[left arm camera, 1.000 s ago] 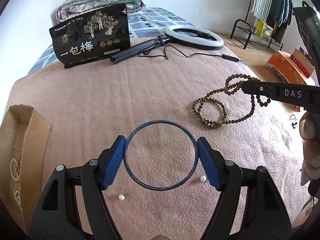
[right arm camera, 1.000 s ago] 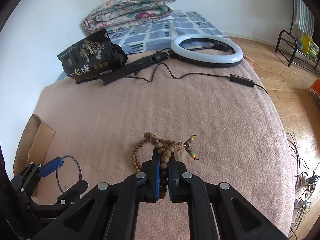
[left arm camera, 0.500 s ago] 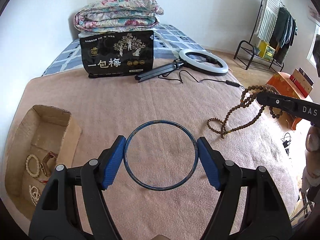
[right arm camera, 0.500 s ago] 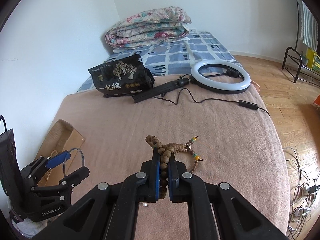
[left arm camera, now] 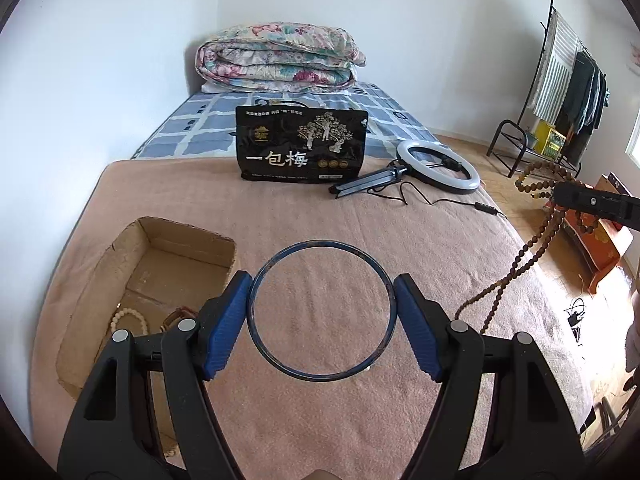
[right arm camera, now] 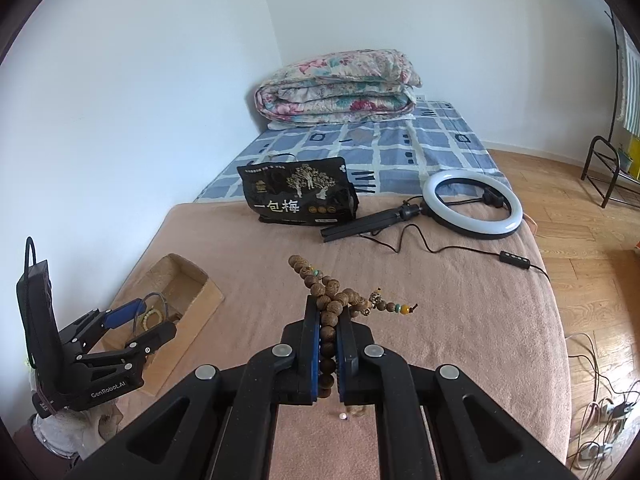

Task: Organize jewelry
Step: 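Lift and carry the bangle and bead strand in both tools over the box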

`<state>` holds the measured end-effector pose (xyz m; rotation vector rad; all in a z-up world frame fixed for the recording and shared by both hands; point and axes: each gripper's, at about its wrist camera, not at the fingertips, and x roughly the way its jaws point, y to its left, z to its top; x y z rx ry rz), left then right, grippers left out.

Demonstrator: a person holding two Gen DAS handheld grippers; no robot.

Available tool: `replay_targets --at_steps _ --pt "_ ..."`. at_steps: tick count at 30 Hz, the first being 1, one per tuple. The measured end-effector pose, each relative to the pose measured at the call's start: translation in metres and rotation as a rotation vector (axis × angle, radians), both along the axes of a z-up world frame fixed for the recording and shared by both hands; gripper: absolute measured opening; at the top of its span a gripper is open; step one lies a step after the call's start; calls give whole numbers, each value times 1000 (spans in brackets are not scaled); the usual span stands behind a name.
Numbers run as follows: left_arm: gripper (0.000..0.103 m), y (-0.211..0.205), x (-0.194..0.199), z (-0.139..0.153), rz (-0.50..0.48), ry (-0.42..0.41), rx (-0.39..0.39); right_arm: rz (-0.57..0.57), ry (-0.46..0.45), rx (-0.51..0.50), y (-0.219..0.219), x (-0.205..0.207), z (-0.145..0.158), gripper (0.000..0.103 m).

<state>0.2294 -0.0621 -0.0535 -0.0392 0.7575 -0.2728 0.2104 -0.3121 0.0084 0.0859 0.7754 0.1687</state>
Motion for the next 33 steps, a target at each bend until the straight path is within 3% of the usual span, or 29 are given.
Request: replay_targets --at_steps 18,33 --pt "74 100 -13 0 134 -12 7 200 -62 -2 113 3 36 3" --pt "74 170 -22 -24 232 45 6 332 -94 19 204 21 51 3"
